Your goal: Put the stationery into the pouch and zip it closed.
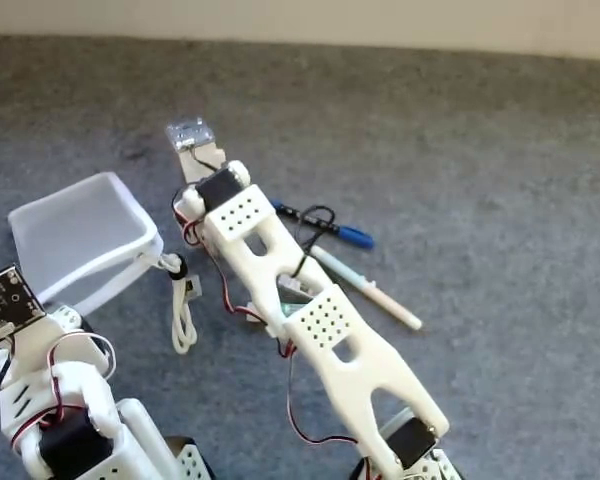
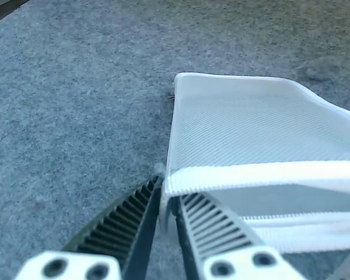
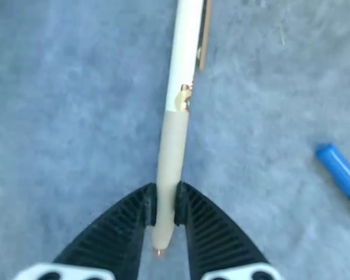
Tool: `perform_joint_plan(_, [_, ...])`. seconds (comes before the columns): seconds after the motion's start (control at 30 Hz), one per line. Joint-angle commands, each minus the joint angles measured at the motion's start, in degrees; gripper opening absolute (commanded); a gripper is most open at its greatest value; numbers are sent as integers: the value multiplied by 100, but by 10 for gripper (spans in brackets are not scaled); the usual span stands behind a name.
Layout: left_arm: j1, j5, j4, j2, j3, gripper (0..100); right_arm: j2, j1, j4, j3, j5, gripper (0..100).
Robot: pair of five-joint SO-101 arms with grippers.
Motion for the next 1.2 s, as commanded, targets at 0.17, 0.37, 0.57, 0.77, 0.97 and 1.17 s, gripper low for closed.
perform_joint_plan(0.17, [-48, 53, -26, -57, -22, 5, -127, 224, 541, -945, 334, 4])
perform_joint_plan(0.37, [-48, 53, -26, -57, -22, 5, -163, 312, 558, -945, 607, 4])
perform_joint_plan(0.57, [-48, 62, -26, -57, -22, 5, -725, 374, 558, -699, 615, 4])
perform_joint_plan(0.77, [-40, 62, -18, -57, -22, 5, -2246, 444, 549, 1332, 695, 3])
perform_joint_plan(0.97, [-40, 62, -26, -57, -4, 5, -3864, 585, 532, 3336, 695, 3])
perform_joint_plan(1.17, [-40, 62, -26, -57, 31, 5, -5068, 910, 532, 4708, 765, 3])
